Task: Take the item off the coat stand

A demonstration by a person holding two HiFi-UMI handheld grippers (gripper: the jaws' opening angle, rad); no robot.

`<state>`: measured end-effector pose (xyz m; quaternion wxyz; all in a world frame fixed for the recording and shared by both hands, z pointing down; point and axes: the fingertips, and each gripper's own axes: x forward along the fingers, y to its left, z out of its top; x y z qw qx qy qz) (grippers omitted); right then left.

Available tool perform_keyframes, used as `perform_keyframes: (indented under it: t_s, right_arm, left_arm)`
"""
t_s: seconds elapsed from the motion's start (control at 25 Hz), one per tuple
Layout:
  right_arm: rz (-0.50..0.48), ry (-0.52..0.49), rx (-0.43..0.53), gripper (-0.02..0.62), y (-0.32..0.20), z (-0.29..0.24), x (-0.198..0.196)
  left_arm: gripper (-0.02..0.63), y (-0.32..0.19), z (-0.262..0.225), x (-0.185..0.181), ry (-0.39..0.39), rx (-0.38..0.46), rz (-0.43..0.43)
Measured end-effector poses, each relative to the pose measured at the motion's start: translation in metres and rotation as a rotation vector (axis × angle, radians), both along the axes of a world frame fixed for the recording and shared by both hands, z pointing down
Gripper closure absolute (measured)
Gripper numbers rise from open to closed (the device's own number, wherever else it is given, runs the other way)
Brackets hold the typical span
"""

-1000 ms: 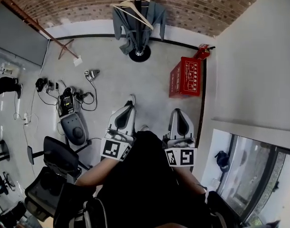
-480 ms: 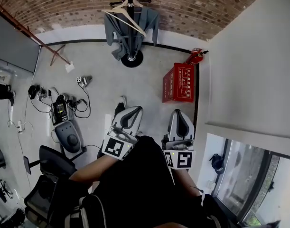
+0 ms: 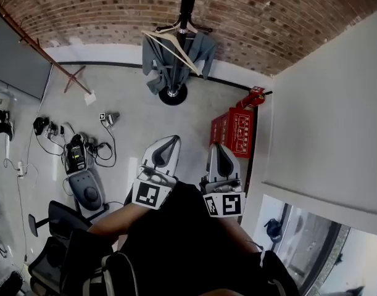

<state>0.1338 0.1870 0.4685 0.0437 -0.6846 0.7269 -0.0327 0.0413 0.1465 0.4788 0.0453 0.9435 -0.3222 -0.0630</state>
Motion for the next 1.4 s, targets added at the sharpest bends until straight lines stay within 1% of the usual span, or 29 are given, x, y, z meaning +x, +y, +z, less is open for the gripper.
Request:
perform_keyframes:
  t_s: [0.08, 0.16, 0.24, 0.36, 0.56, 0.72, 0.88, 1.04, 1.12, 1.24, 1.32, 1.4]
  right_arm:
    - [-0.017, 0.007, -0.003, 0.577, -0.025, 0.001, -0.012]
    - [-0.030, 0.005, -0.016, 0.577, -0.047, 0.003, -0.022]
    - [-0.042, 0.010, -0.036, 0.577, -0.065, 0.006, -0.029]
    - [-0.048, 0.017, -0.061, 0.577, -0.094, 0.009, -0.037]
    - [-0.015, 0.048, -0.099, 0.577, -0.135, 0.012, -0.044]
    - [0.003, 0.041, -0.135, 0.577, -0.161, 0.020, -0.047]
    - [-0.002, 0.066, -0.170, 0.577, -0.181, 0.029, -0.056]
    - [-0.003, 0.059, -0.199, 0.577, -0.191, 0.032, -0.059]
    - [-0.005, 0.052, -0.196, 0.577, -0.198, 0.032, -0.061]
    - [-0.005, 0.054, -0.178, 0.577, -0.209, 0.026, -0.062]
    - [0.008, 0.059, -0.161, 0.577, -0.212, 0.022, -0.058]
    - [0.020, 0.062, -0.151, 0.577, -0.213, 0.020, -0.053]
  left_arm:
    - [0.588, -0.019, 0.001, -0.009, -0.007, 0.004, -0.013]
    - [0.588, -0.035, -0.003, -0.015, -0.007, 0.030, -0.025]
    - [0.588, -0.044, -0.009, -0.017, -0.011, 0.048, -0.002]
    - [0.588, -0.063, -0.012, -0.019, -0.011, 0.023, 0.044]
    - [0.588, -0.105, -0.003, -0.033, 0.008, -0.027, 0.045]
    - [0.588, -0.132, 0.003, -0.037, 0.025, -0.064, 0.068]
    - [0.588, -0.152, 0.007, -0.040, 0.037, -0.063, 0.089]
    - [0.588, -0.165, 0.007, -0.041, 0.069, -0.096, 0.104]
    - [0.588, -0.173, 0.006, -0.042, 0.065, -0.102, 0.102]
    - [0.588, -0.183, 0.002, -0.042, 0.070, -0.091, 0.090]
    - [0.588, -0.186, -0.001, -0.041, 0.070, -0.073, 0.086]
    - [0.588, -0.187, 0.001, -0.039, 0.064, -0.074, 0.083]
